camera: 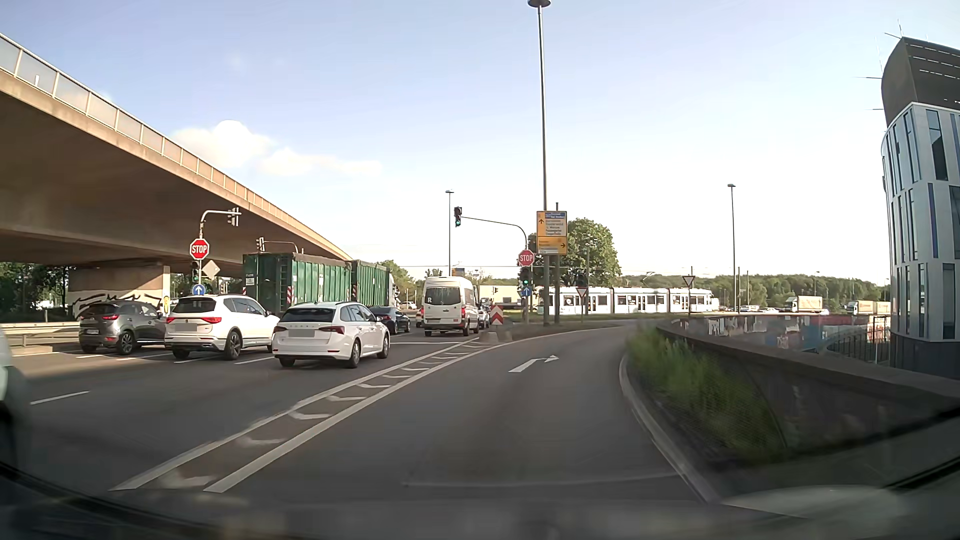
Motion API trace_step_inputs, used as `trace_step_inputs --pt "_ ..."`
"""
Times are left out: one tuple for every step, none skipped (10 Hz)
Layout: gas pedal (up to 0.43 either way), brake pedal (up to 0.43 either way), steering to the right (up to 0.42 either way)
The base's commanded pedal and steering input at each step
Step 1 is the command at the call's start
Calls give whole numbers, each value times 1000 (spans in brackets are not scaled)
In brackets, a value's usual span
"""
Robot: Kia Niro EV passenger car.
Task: Follow the waypoints while adhering to traffic rules and regulations
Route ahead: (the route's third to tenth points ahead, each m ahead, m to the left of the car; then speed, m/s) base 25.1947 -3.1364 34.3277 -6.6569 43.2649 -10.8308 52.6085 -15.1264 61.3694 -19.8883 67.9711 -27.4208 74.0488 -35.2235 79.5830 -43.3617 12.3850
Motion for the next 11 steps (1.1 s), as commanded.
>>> trace_step_inputs --pt "130 0 56" --pt "130 0 58" --pt "130 0 59" --pt "130 0 60" --pt "130 0 61" --pt "130 0 63" --pt "130 0 66" --pt "130 0 67" --pt "130 0 67" --pt "130 0 67" --pt "130 0 67"
